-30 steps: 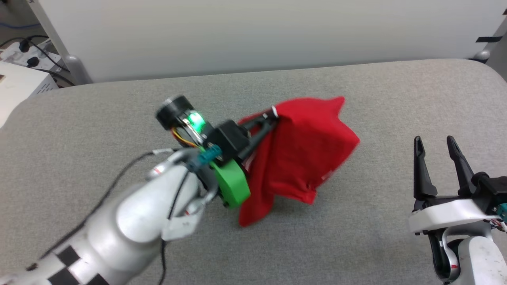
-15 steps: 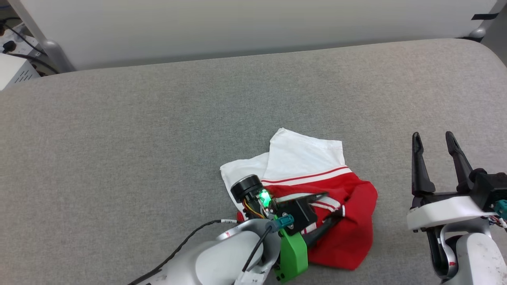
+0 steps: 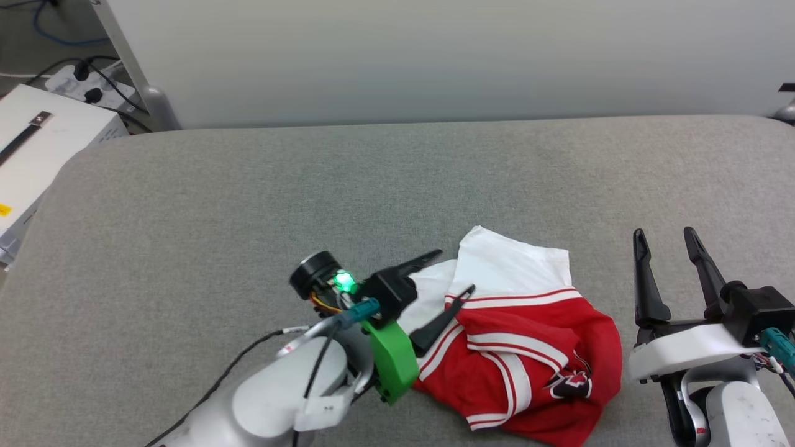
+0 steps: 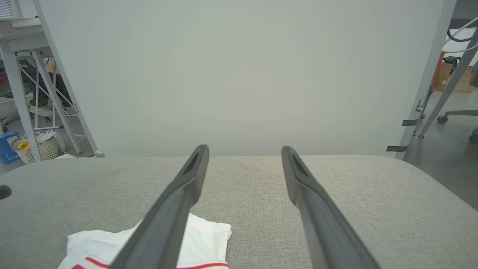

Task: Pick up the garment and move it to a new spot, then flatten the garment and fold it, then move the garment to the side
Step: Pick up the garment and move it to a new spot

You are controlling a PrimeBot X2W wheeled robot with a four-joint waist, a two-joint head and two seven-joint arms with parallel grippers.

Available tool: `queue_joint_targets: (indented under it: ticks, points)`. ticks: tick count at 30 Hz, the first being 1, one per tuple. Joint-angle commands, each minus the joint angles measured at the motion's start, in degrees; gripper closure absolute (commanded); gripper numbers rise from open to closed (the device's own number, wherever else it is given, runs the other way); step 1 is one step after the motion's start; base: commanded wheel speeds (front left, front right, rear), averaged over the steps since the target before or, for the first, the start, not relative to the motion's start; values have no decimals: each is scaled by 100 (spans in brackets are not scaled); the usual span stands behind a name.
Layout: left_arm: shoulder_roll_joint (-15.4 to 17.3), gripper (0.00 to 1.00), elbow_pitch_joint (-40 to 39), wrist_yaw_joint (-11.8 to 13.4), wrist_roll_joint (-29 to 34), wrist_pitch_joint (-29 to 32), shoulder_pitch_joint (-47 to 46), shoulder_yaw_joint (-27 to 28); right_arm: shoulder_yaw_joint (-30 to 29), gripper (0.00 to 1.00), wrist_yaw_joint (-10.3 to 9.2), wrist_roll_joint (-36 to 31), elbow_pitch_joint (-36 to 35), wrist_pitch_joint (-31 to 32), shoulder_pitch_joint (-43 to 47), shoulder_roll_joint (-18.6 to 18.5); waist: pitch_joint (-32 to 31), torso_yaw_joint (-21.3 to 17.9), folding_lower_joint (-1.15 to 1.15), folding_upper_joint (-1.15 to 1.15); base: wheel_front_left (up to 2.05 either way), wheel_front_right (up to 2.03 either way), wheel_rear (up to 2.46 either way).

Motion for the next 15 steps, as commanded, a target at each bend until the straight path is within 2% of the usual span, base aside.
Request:
queue_joint_targets:
  ticks: [1,6,10,15]
  points:
    - [102,0,-67,99,-49,-33,107,138,11,0,-4,-33,19,-52,86,-11,-248,209,0,69,0,0,0]
    - [595,0,-425,583,-250,-33,505,1065,47,0,-4,-25,-23,-52,191,-11,-396,324,0,69,0,0,0]
    - [869,0,-757,929,-382,-33,1085,1933,110,0,-4,-60,-51,-52,285,-11,-462,380,0,69,0,0,0]
    - [925,0,-1236,1182,-335,-33,2086,2999,159,0,-4,-110,-76,-52,397,-11,-514,425,0,69,0,0,0]
